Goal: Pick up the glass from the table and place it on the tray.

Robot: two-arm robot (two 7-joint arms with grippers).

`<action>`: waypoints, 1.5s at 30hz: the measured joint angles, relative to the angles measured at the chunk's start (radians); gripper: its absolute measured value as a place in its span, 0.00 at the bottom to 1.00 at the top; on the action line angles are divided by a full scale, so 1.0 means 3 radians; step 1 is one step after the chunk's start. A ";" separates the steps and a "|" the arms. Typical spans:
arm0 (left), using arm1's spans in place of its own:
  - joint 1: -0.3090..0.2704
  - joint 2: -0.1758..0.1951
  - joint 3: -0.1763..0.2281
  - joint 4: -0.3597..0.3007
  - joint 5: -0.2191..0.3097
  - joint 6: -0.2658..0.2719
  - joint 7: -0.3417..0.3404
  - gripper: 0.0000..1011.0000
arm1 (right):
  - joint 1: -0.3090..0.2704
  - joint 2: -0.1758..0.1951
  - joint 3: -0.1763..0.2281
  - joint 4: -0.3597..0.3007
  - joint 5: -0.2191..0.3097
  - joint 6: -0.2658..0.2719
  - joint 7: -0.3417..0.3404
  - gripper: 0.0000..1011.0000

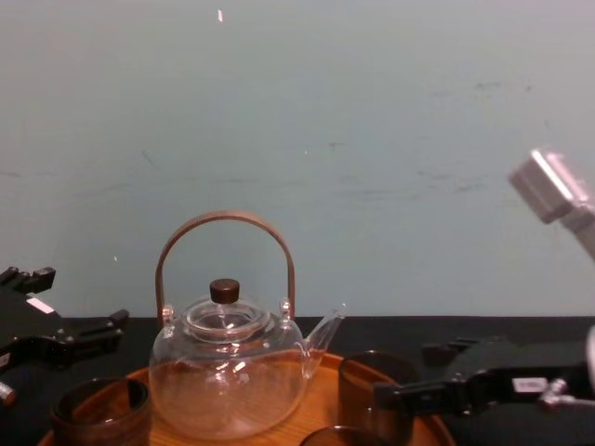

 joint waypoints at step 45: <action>0.0000 0.0000 0.0000 0.0000 0.0000 0.0000 0.0000 0.99 | -0.1138 0.0223 0.0897 -0.0899 0.0093 -0.0489 -0.1082 0.99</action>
